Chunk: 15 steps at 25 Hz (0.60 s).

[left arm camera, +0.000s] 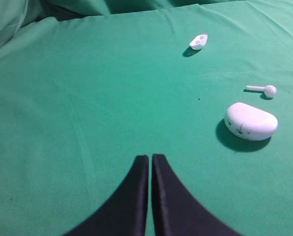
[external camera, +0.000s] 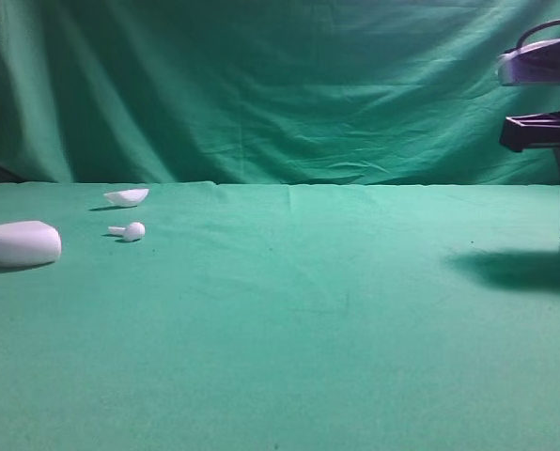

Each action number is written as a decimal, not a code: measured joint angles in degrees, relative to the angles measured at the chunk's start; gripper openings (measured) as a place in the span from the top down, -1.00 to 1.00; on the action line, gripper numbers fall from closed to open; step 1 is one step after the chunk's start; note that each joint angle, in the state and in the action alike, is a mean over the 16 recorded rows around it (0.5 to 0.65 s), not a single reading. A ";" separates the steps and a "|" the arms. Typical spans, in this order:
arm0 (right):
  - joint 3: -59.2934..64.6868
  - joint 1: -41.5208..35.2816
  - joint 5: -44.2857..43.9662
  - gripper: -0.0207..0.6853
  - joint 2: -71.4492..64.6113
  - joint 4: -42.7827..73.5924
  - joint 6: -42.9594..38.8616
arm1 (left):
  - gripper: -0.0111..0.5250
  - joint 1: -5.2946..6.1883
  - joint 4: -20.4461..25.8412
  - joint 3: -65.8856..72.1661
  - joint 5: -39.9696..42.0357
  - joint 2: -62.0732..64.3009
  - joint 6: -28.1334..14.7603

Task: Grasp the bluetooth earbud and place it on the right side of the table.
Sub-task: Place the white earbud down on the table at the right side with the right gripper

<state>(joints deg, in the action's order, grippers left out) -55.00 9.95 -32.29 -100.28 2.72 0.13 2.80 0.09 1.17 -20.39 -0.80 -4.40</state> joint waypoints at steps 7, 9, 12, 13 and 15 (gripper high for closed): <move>-0.84 0.00 1.53 0.47 -2.05 0.10 1.01 | 0.96 0.00 0.00 0.00 0.00 0.00 0.00; -0.89 0.00 1.61 0.37 -2.16 0.10 1.11 | 0.96 0.00 0.00 0.00 0.00 0.00 0.00; -0.91 0.00 1.32 0.22 -2.18 0.05 1.20 | 0.96 0.00 0.01 0.00 0.00 0.00 0.00; -0.93 0.01 1.08 0.16 -2.13 0.03 1.22 | 0.96 0.00 0.00 0.00 0.00 0.00 0.00; -1.08 0.03 0.38 0.06 -1.86 -0.02 1.25 | 0.96 0.00 0.00 0.00 0.00 0.00 0.00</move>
<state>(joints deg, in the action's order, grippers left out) -56.08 9.98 -31.91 -102.14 2.70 1.38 2.80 0.09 1.17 -20.39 -0.80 -4.40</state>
